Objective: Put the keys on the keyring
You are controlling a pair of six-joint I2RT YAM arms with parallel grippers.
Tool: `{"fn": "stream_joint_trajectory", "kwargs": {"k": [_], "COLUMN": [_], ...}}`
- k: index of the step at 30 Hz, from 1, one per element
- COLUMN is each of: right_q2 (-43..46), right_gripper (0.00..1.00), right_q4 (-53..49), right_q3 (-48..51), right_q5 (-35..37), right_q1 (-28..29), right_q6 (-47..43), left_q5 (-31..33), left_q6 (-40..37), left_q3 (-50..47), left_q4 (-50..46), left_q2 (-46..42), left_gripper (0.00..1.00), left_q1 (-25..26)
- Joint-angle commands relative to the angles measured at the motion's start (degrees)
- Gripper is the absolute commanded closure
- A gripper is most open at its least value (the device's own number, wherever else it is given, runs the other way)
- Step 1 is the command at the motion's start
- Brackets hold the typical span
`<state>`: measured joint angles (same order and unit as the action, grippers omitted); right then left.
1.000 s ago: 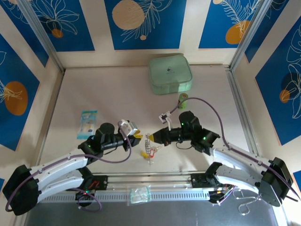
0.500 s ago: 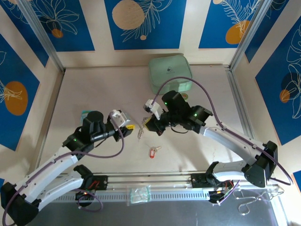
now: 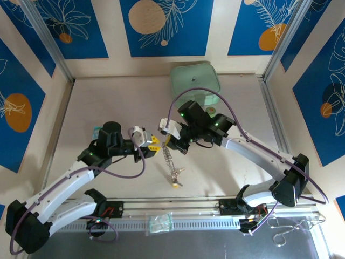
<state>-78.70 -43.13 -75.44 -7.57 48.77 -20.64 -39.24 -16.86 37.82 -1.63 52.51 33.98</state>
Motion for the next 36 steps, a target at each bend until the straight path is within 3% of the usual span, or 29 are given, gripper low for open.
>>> {"fn": "stream_joint_trajectory", "kwargs": {"k": [1,8,15,19,29,36], "right_q2": [0.02,-0.76,-1.13,-0.99,-0.93,-1.10], "right_gripper": [1.00,1.00,1.00,1.00,1.00,1.00], "right_q4": [-0.14,-0.36,0.11,0.68,1.05,1.27], "right_q3": [-1.77,-2.56,-3.40,-3.00,-2.26,-1.99], "right_q5": [-3.04,-3.50,-3.85,-4.21,-4.06,-5.25], "right_q1": [0.75,1.80,2.38,2.54,2.54,2.90], "right_q6": [-2.89,-4.06,-4.39,-4.68,-5.05,-4.89], "left_q5": [-4.31,-3.30,-4.82,-5.05,-4.37,-5.26], "left_q6": [1.39,1.60,-0.35,-2.87,-4.91,-3.14], "left_q3": [-1.16,-1.33,-0.34,0.56,0.74,0.98], "left_q4": [4.30,4.58,1.46,-1.33,-3.38,-1.08], "left_q2": [0.99,1.62,2.50,2.85,3.08,3.70], "left_gripper": [0.77,0.79,0.92,0.94,0.88,0.92], "left_q1": [-0.49,-0.49,-0.44,-0.32,-0.31,-0.32]}}
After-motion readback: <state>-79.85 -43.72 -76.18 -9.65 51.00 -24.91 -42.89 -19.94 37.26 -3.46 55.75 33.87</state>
